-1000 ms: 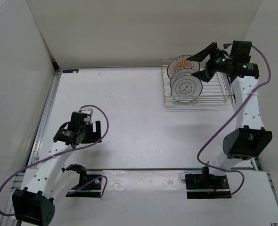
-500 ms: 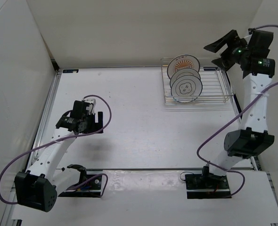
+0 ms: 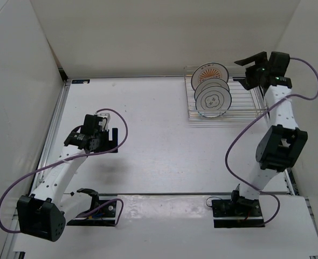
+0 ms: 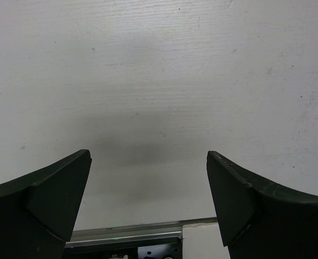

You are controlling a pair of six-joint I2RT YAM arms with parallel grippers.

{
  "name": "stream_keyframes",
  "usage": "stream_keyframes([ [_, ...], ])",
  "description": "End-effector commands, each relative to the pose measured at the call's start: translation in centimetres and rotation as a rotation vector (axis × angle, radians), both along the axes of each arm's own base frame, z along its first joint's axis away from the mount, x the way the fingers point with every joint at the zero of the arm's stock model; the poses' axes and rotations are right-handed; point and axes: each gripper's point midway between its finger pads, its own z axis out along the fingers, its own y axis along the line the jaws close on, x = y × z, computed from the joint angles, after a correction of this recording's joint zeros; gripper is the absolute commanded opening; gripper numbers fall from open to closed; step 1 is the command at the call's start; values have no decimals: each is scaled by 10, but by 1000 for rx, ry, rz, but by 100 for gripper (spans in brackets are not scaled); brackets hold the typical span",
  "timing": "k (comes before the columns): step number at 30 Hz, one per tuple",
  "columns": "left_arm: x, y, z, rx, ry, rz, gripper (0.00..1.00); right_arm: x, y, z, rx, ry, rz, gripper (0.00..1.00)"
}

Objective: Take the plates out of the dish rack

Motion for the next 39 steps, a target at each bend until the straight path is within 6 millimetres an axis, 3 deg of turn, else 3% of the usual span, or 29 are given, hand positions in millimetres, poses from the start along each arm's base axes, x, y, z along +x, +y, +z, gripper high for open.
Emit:
stream_keyframes([
  [1, 4, -1, 12, 0, -38, -10, 100, 4, 22, 37, 26, -10, -8, 90],
  [3, 4, 0, 11, 3, -37, -9, 100, 10, 20, 27, 31, 30, -57, 88],
  [5, 3, 1, 10, 11, -33, -11, 100, 10, 14, -5, 84, 176, -139, 83],
  [6, 2, 2, 10, 17, -33, -14, 100, 11, 15, -5, 114, 197, -157, 80],
  [7, 3, 3, 10, 22, -37, -16, 100, 9, 24, -8, 147, 236, -136, 70],
  [8, 3, 5, 10, 30, -35, -11, 100, 12, 27, -25, 168, 289, -132, 68],
  [10, 3, 7, 11, 40, -42, -7, 100, 13, 39, -16, 206, 294, -94, 68],
  [11, 3, 8, 11, 45, -40, -3, 100, 14, 44, -26, 212, 329, -87, 68],
  [13, 1, 9, 10, 54, -30, -4, 100, 14, 52, -27, 213, 345, -77, 68],
  [22, 3, 10, 8, 70, -1, -9, 100, 11, 80, -68, 258, 481, -45, 67],
  [27, 8, 9, 9, 74, -5, -18, 100, 23, 85, -78, 266, 473, -50, 66],
  [39, 9, 14, 9, 108, -2, -18, 100, 32, 83, -118, 267, 550, -93, 63],
])
